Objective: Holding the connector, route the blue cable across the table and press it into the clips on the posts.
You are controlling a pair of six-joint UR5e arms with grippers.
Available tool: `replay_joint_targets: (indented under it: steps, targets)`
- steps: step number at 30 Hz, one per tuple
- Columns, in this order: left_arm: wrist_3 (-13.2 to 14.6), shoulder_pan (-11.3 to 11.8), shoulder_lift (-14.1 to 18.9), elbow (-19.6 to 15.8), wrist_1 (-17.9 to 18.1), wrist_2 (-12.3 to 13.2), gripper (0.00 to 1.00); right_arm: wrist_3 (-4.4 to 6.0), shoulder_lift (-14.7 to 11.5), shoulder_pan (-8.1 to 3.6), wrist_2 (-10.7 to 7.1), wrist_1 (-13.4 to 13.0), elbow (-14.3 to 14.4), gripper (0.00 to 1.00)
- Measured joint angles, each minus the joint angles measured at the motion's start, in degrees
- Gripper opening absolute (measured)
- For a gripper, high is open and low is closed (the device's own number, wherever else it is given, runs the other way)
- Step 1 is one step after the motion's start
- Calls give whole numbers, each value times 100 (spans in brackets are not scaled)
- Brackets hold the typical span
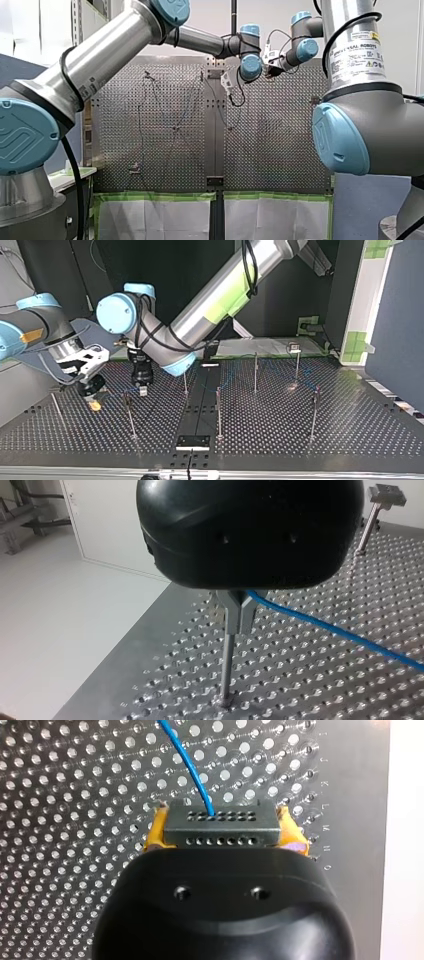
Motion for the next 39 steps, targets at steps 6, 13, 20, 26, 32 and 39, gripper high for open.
replay_joint_targets:
  steps: [6, 13, 20, 26, 32, 39]
  targets:
    - [-33, 228, -72, -1, 261, 263, 0, 23, 24, -44, -45, -19, 0, 0]
    - [-112, 475, -281, -2, 557, 595, 0, 40, 156, -113, -105, -92, 0, 0]
    - [-163, 692, -352, -1, 849, 908, 0, 50, 252, -239, -215, -183, -9, 0]
    - [-150, 728, -353, 0, 877, 1189, 13, 48, 267, -327, -295, -212, -21, 0]
    - [-131, 662, -353, 0, 727, 1494, 83, 31, 268, -347, -347, -210, -19, 0]
    - [-73, 571, -349, -2, 393, 1492, 100, 21, 268, -352, -388, -209, -17, 0]
